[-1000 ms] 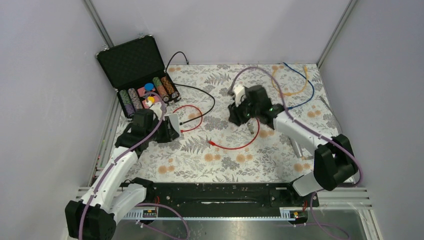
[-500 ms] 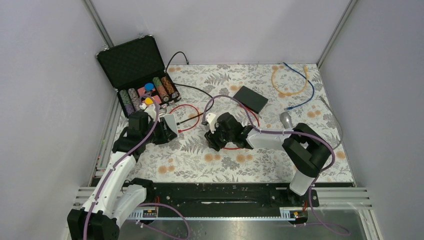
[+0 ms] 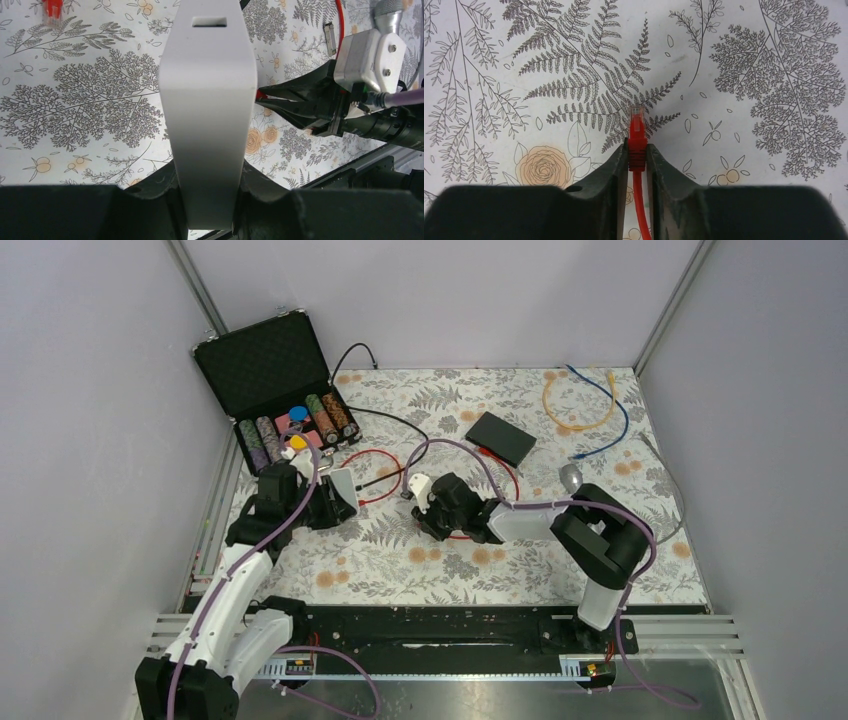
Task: Insert the plug into the switch port
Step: Pick up the connector from the center of the board.
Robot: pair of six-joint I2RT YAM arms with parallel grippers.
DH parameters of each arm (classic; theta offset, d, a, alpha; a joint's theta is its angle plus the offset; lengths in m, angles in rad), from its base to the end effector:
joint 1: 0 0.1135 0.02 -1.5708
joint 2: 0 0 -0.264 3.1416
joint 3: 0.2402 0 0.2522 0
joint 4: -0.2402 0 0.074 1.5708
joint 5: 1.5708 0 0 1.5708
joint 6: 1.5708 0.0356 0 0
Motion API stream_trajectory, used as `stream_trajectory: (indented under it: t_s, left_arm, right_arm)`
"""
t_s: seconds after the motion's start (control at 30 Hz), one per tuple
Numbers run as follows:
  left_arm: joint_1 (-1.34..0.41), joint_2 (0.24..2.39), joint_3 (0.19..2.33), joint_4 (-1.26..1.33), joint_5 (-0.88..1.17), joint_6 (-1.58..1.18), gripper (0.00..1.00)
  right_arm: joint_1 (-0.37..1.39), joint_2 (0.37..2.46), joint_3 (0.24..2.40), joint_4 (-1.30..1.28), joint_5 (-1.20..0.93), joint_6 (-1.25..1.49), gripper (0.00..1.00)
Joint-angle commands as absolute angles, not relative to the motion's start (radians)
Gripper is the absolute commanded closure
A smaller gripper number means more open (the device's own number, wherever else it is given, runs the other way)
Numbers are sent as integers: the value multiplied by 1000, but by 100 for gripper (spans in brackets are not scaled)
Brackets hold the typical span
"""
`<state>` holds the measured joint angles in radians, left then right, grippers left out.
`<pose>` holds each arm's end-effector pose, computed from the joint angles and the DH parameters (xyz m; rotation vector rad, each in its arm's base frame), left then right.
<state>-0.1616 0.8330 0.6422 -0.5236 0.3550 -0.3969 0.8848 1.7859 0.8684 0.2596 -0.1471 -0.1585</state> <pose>0.1712 -0.0404 0.2509 -0.0837 2.3272 -0.6922 0.2236 0.2813 0.1466 -1.2065 1.9339 0.5542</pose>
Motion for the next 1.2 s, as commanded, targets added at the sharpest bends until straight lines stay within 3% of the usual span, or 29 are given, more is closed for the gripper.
stream_trajectory:
  t_s: [0.0,0.1,0.3,0.47,0.57,0.7,1.17]
  left_arm:
    - [-155,819,627,-424,420,-396,100]
    - [-155,826,631,-407,491,-405,100]
    - [-175,839,693,-503,566,-323,100]
    - [-215,827,650,-390,785,-372,100]
    - [-218,839,655,-385,890,-366,100]
    - [-271,862,619,-180,1065,-538,100]
    - [-310,937,586,-239,1137,-557,100]
  right_arm:
    - [899,1746,822,274,-124,-206,84]
    - [898,1670,801,268,-99,-228,100]
    - [886,1428,770,122,-127,-323,100]
    - [788,1204,735,91,-386,-310,100]
    - [779,1123,735,85,-391,-342,100]
    - [778,1099,720,177,-414,-398,100]
    - [779,1057,652,310,-457,-445,100]
